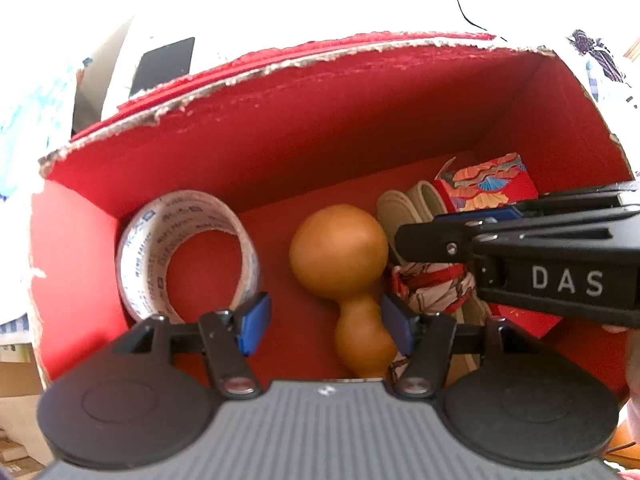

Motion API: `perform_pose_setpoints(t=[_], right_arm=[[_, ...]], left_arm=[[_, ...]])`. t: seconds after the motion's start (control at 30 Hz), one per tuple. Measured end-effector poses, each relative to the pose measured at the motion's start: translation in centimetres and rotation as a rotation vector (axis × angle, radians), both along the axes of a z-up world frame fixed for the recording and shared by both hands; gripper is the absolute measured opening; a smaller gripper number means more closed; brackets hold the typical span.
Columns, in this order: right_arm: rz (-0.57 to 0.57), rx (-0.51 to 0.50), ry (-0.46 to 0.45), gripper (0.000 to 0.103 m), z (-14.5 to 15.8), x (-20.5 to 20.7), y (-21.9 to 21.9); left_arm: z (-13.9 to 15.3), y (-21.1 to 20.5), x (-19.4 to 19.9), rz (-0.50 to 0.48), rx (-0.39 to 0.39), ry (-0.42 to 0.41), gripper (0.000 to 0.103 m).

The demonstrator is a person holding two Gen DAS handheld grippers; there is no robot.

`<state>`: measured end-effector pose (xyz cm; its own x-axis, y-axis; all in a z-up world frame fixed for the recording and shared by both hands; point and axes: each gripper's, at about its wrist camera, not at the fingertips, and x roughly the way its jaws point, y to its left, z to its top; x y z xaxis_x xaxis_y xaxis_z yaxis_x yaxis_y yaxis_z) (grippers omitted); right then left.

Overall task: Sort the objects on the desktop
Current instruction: 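Withdraw the right gripper up and back from the box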

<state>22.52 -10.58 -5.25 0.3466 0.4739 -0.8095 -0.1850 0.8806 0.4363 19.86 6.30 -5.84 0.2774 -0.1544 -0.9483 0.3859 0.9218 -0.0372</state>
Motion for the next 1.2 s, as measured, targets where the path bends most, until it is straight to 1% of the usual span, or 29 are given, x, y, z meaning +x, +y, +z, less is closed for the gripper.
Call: perform_pose_setpoints(t=[0.37,0.57,0.6,0.63,0.9,0.93,0.97,1.0,1.07,1.2], right_arm=[[-0.004,-0.01,-0.003,0.023,-0.1,0.1,0.0],[0.001,-0.024,-0.025,0.022,0.1,-0.1,0.2],[0.004,-0.026,-0.028,0.022,0.2,-0.1,0.2],[0.004,-0.026,-0.029,0.022,0.2,-0.1,0.2],[-0.016,-0.022,-0.041,0.022,0.4,-0.3,0.1],[-0.018,-0.022,-0.044,0.022,0.4,-0.4,0.1],[-0.021,-0.022,-0.047,0.022,0.4,-0.4,0.1],[-0.027,-0.025,-0.05,0.022,0.3,-0.4,0.1],[-0.036,-0.035,-0.049,0.022,0.3,-0.4,0.2],[-0.032,-0.054,-0.085,0.022,0.8,-0.6,0.4]], left_arm=[[0.7,0.3,-0.9,0.005,-0.001,-0.025,0.064],[1.1,0.5,-1.6,0.003,-0.01,-0.049,0.064],[0.2,0.7,-2.4,0.003,-0.011,-0.054,0.064],[-0.1,0.5,-0.6,0.003,-0.012,-0.056,0.064],[0.2,1.3,-1.6,0.011,-0.025,-0.074,0.064],[0.0,0.8,-0.8,0.011,-0.025,-0.076,0.064],[0.0,0.9,-0.9,0.012,-0.026,-0.078,0.064],[0.1,0.0,0.7,0.011,-0.026,-0.081,0.064],[0.0,0.0,0.6,0.007,-0.023,-0.083,0.064],[-0.5,-0.9,0.9,0.003,-0.024,-0.084,0.064]])
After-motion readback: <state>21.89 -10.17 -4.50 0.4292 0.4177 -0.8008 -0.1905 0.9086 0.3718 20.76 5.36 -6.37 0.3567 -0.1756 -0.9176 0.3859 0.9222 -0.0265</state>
